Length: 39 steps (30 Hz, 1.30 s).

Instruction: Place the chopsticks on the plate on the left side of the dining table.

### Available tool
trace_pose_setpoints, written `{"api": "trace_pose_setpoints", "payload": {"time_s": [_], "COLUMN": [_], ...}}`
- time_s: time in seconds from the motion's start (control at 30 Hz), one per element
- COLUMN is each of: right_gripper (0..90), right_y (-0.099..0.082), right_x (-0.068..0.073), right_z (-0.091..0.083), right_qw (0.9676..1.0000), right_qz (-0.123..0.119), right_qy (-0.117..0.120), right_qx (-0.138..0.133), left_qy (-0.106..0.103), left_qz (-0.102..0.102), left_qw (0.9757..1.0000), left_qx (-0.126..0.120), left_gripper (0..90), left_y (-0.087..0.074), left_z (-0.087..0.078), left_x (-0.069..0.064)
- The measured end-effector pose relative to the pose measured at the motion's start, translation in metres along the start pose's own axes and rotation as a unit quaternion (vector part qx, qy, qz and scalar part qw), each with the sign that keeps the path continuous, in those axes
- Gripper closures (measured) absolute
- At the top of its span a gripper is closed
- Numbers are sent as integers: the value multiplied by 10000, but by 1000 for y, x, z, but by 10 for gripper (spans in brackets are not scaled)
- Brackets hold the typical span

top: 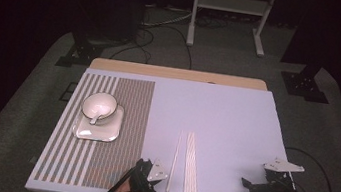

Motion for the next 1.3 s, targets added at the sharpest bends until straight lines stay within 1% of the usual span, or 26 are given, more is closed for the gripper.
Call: {"api": "trace_pose_setpoints", "payload": {"time_s": [0.23, 0.37, 0.57, 0.83, 0.97, 1.3], "right_gripper": [0, 0, 0, 0, 0, 0], "right_y": [0, 0, 0, 0, 0, 0], "right_x": [0, 0, 0, 0, 0, 0], "right_z": [0, 0, 0, 0, 0, 0], "right_qw": [10000, 10000, 10000, 10000, 10000, 10000], "right_qz": [-1, 3, 4, 2, -1, 3], "right_qy": [0, -1, 0, 0, -2, -1], "right_qx": [0, -3, -3, -3, -1, -2], "left_qy": [33, 97, 90, 140, 218, 297], "left_qz": [-28, -19, -67, -65, -40, -72], "left_qw": [10000, 9999, 9999, 9998, 9997, 9994], "left_qx": [55, 107, 106, 131, 121, 149], "left_gripper": [0, 0, 0, 0, 0, 0], "left_y": [-4, -6, -9, -10, -10, -12], "left_z": [-5, -9, -11, -13, -15, -18], "left_x": [6, 12, 16, 21, 23, 30]}}
Point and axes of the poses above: each handheld gripper's, and its own axes: z roughly forward along the jaws, y roughly out of its top, x roughly to its left, the point moved 4 cm from there along z, roughly forward along the jaws, and after that the axes turned 3 degrees about -x, right-handed, at the moved point
